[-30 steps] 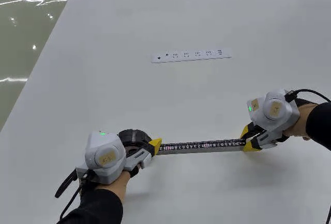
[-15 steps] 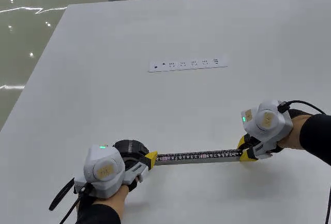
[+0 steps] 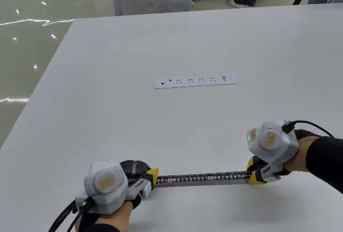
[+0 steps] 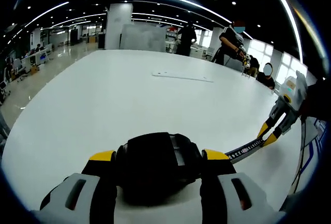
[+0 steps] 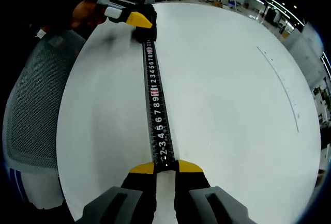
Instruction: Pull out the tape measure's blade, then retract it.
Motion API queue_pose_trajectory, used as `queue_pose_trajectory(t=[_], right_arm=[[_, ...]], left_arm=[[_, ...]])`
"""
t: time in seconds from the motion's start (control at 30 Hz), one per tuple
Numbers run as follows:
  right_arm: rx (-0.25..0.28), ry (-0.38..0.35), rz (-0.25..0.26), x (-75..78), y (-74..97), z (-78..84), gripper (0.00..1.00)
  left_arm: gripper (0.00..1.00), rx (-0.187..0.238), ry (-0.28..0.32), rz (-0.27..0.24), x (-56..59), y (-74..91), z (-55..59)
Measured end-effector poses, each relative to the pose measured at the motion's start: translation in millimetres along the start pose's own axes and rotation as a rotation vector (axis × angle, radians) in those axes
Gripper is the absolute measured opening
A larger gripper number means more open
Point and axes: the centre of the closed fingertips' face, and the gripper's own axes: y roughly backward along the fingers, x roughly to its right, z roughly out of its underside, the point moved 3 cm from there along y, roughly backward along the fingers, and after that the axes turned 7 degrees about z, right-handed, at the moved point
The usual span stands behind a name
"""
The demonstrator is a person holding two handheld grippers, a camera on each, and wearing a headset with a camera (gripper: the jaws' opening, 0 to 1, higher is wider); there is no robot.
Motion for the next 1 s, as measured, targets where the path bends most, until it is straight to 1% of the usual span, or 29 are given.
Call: queue_pose_trajectory(t=[0.03, 0.1, 0.33, 0.67, 0.83, 0.93, 0.97, 1.0], right_arm=[[0.001, 0.005, 0.001, -0.6, 0.1, -0.7, 0.08], [0.004, 0.02, -0.001, -0.4, 0.3, -0.5, 0.07], [0.021, -0.004, 0.003, 0.2, 0.4, -0.1, 0.06], [0.009, -0.021, 0.004, -0.6, -0.6, -3.9, 0.06], [-0.012, -0.018, 0.005, -1.2, -0.5, -5.7, 0.07], [-0.027, -0.019, 0.006, -1.9, -0.4, -7.0, 0.06], [-0.022, -0.003, 0.008, -2.0, -0.6, -7.3, 0.06], [-0.017, -0.014, 0.008, -1.7, -0.4, -6.9, 0.06]], left_arm=[[0.6, -0.008, -0.016, -0.003, 0.5, -0.6, 0.6], [0.59, -0.013, -0.018, -0.006, 0.3, -0.5, 1.4], [0.58, -0.029, -0.023, -0.007, 0.1, -1.0, 0.9], [0.58, -0.039, -0.027, -0.008, -0.1, -1.7, 1.0], [0.58, -0.035, -0.033, -0.012, -0.5, -1.1, 1.1], [0.58, -0.042, -0.032, -0.009, -1.4, -2.1, 0.1], [0.58, -0.048, -0.038, -0.01, -1.1, -2.2, 0.2], [0.58, -0.047, -0.043, -0.007, -1.4, -2.2, 0.5]])
